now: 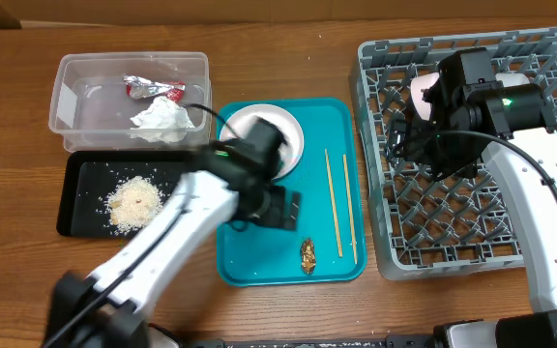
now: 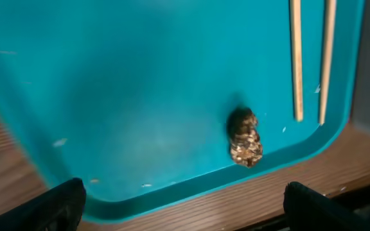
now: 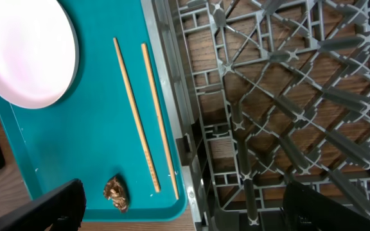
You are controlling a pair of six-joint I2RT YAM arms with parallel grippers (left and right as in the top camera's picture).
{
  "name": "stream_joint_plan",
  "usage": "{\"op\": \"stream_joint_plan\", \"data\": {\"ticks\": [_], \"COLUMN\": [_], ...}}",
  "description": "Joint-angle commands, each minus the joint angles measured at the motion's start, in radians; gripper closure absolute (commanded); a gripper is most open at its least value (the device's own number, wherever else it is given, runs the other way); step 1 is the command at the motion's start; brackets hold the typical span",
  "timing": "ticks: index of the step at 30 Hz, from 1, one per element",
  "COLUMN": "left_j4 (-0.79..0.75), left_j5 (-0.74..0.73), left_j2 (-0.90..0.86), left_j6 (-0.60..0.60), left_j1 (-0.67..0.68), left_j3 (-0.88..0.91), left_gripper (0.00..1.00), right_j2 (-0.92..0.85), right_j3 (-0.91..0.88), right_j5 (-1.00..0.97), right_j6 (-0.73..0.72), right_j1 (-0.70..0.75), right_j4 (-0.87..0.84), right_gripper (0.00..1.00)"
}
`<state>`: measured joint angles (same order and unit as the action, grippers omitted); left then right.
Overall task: Sort waste into correct bins and load items into the dishwasher
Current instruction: 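Reach the left gripper to the brown food scrap and grasp it, then carry the food scrap with the left gripper and drop it on the black tray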
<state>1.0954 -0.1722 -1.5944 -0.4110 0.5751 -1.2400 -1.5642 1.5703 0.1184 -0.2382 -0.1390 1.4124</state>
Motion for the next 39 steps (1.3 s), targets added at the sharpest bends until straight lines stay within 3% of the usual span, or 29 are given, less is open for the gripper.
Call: {"op": "stream_joint_plan", "data": {"ticks": [1,7,10,14,16,21,23,32,39], "left_j4": [-0.040,-0.097,-0.097,-0.107,-0.110,-0.126,-0.132,-0.101,-0.043], "left_j5": [-0.004,0.006,0.016,0.022,0.024,0.026,0.026,0.029,0.125], "left_j2": [-0.117,-0.291,-0.324,-0.329,-0.329,-0.329,-0.329,-0.315,-0.179], "left_j6": [0.005,0.047,0.054,0.080,0.092,0.104,0.114,0.116,0.083], "left_j1": [0.096,0.178,0.178,0.178,0.178,0.178,0.177,0.142,-0.026], "left_j3": [0.018,0.018,0.018,0.018,0.018,0.018,0.018,-0.012,-0.062], "left_gripper": [0.00,0.03,0.21,0.59,0.73,0.84,0.94,0.96,0.96], "right_j2": [-0.002,-0.002,-0.002,-0.002,-0.002,-0.002,-0.002,-0.002,-0.002], "right_j3": [0.000,0.000,0.000,0.000,0.000,0.000,0.000,0.000,0.000], "right_j5": [-0.014,-0.014,-0.014,-0.014,-0.014,-0.013,-0.013,-0.014,-0.014], "right_j6": [0.004,0.004,0.004,0.004,0.003,0.003,0.003,0.003,0.004], "right_j1": [0.000,0.000,0.000,0.000,0.000,0.000,0.000,0.000,0.000], "right_j4": [-0.003,-0.003,-0.003,-0.006,-0.009,-0.011,-0.011,-0.011,-0.011], "right_gripper": [0.00,0.00,0.00,0.00,0.00,0.00,0.00,0.00,0.00]}}
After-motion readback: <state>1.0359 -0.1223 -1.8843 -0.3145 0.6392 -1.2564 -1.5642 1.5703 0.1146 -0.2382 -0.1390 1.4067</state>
